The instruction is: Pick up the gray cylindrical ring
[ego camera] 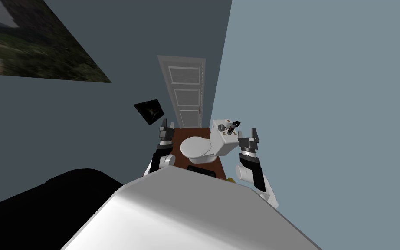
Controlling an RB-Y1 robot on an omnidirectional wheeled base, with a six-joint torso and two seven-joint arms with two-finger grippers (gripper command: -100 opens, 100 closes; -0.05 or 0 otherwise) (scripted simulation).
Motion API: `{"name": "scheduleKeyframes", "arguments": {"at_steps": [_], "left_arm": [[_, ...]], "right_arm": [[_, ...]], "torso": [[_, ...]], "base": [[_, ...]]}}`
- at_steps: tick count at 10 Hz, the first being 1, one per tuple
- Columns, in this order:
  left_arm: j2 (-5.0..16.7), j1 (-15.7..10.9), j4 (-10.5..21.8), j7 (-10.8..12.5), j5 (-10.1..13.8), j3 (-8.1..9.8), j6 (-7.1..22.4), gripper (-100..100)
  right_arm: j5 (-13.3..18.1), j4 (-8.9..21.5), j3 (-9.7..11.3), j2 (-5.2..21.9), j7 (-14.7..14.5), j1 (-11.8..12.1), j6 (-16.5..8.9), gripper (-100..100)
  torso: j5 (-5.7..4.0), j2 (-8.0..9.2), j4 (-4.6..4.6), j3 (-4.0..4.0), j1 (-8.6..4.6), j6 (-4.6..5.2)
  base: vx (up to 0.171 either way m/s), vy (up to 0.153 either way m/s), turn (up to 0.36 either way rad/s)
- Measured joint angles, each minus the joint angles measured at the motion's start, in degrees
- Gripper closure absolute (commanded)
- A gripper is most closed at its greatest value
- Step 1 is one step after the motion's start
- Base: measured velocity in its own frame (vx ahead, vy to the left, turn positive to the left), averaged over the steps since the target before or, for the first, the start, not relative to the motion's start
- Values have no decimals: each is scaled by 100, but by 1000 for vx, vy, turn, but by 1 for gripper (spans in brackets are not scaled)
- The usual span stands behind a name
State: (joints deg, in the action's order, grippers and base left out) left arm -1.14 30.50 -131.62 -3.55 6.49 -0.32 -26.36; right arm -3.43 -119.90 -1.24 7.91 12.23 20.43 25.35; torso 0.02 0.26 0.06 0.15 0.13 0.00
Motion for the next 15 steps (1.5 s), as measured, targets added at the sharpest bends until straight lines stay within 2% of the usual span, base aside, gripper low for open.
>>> {"name": "scheduleKeyframes", "arguments": {"at_steps": [1, 3, 4, 7, 9, 12, 15], "left_arm": [[0, 0, 0, 0, 0, 0, 0, 0], [0, 0, 0, 0, 0, 0, 0, 0], [0, 0, 0, 0, 0, 0, 0, 0], [0, 0, 0, 0, 0, 0, 0, 0], [0, 0, 0, 0, 0, 0, 0, 0], [0, 0, 0, 0, 0, 0, 0, 0], [0, 0, 0, 0, 0, 0, 0, 0]], "right_arm": [[-123, 178, -1, -15, 90, -104, -126, -100], [-314, 300, -75, 34, 246, -217, -392, -100], [-461, 380, -125, 44, 361, -316, -602, -100], [-825, 815, -256, 107, 678, -592, -990, -100], [-1007, 916, -315, 130, 833, -679, -1257, -100], [-1369, 1287, -438, 177, 1153, -1001, -1708, -100], [-1605, 1492, -491, 176, 1372, -1180, -2081, -100]], "torso": [[0, 0, 0, 0, 1, 0], [0, -9, -2, -5, -2, 0], [0, -3, -1, -2, -2, 0], [0, -9, -1, -5, -4, 0], [-1, -13, -3, -7, -5, 1], [0, -15, -3, -8, -6, 0], [0, -20, -4, -11, -5, 0]], "base": [[-48, 32, -14], [-56, 30, -55], [-79, 49, -69], [-45, 25, -35], [-43, 32, -73], [-32, 19, -42], [-22, 19, -58]]}}
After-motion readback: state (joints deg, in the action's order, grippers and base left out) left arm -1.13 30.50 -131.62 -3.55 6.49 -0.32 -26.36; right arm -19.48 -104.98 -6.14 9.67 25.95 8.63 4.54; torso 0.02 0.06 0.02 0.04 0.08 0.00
